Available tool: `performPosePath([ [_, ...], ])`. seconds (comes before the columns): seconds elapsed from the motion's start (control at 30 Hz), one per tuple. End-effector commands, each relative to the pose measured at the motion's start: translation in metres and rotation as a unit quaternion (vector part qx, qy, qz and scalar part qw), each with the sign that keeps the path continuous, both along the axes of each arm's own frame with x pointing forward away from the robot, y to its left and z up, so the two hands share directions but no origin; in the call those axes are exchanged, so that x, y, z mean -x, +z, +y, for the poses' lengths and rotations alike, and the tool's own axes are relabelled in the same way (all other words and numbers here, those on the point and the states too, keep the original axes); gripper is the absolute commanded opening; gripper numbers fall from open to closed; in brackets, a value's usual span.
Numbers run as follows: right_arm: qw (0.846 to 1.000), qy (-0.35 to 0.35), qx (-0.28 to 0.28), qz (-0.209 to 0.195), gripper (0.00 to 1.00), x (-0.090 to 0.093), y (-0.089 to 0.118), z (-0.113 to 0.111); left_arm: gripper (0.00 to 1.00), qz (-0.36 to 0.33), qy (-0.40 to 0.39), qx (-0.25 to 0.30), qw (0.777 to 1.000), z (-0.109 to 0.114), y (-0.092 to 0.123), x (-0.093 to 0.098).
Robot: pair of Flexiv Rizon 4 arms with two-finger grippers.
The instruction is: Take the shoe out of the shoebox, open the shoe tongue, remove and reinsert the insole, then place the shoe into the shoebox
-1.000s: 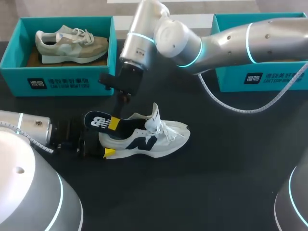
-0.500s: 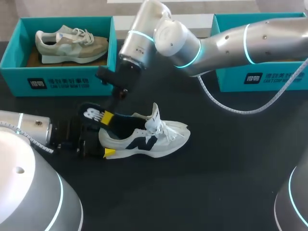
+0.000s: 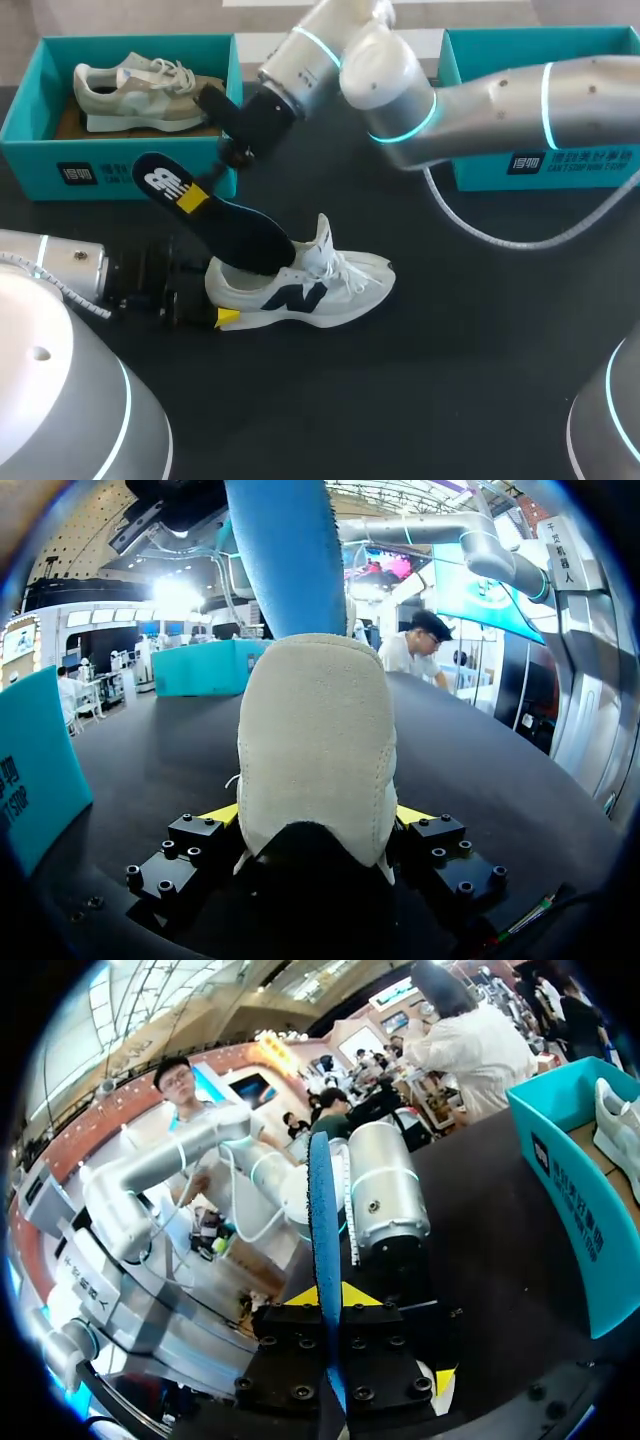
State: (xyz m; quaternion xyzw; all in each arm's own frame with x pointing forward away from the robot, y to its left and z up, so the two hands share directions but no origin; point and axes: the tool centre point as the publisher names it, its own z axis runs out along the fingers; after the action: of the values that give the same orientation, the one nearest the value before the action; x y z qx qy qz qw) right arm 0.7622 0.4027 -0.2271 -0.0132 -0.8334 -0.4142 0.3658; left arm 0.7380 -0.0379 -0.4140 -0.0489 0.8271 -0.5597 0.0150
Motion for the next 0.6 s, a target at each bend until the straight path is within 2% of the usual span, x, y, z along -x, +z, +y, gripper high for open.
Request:
performPosePath([
  [0.03, 0.999, -0.041, -0.013, -0.012, 0.0, 0.008, 0.001, -0.006, 0.0, 0.0, 0.0, 0.0, 1.0, -0.003, -0.006, 0.002],
  [0.3, 0.999, -0.041, -0.013, -0.012, 0.0, 0.008, 0.001, -0.006, 0.0, 0.0, 0.0, 0.0, 1.0, -0.003, -0.006, 0.002],
  [0.33, 0.998, -0.054, -0.02, -0.021, 0.0, 0.005, 0.008, -0.006, 0.0, 0.0, 0.0, 0.0, 1.0, -0.003, -0.006, 0.002],
  [0.37, 0.997, -0.068, -0.034, -0.001, 0.0, 0.002, 0.013, -0.006, 0.0, 0.0, 0.0, 0.0, 1.0, -0.003, -0.006, 0.002],
  [0.4, 0.997, -0.074, -0.035, -0.013, 0.0, -0.001, 0.021, -0.008, 0.0, 0.0, 0.0, 0.0, 1.0, -0.003, -0.006, 0.002],
  [0.47, 0.995, -0.086, -0.043, 0.013, 0.0, -0.005, 0.033, -0.014, 0.0, 0.0, 0.0, 0.0, 1.0, -0.003, -0.006, 0.002],
  [0.5, 0.995, -0.091, -0.046, 0.005, 0.0, -0.008, 0.041, -0.017, 0.0, 0.0, 0.0, 0.0, 1.0, -0.003, -0.006, 0.002],
  [0.53, 0.994, -0.092, -0.043, 0.025, 0.0, -0.009, 0.047, -0.019, 0.0, 0.0, 0.0, 0.0, 1.0, -0.003, -0.006, 0.002],
  [0.6, 0.992, -0.106, -0.06, 0.034, 0.0, -0.013, 0.061, -0.024, 0.0, 0.0, 0.0, 0.0, 1.0, -0.003, -0.006, 0.002],
])
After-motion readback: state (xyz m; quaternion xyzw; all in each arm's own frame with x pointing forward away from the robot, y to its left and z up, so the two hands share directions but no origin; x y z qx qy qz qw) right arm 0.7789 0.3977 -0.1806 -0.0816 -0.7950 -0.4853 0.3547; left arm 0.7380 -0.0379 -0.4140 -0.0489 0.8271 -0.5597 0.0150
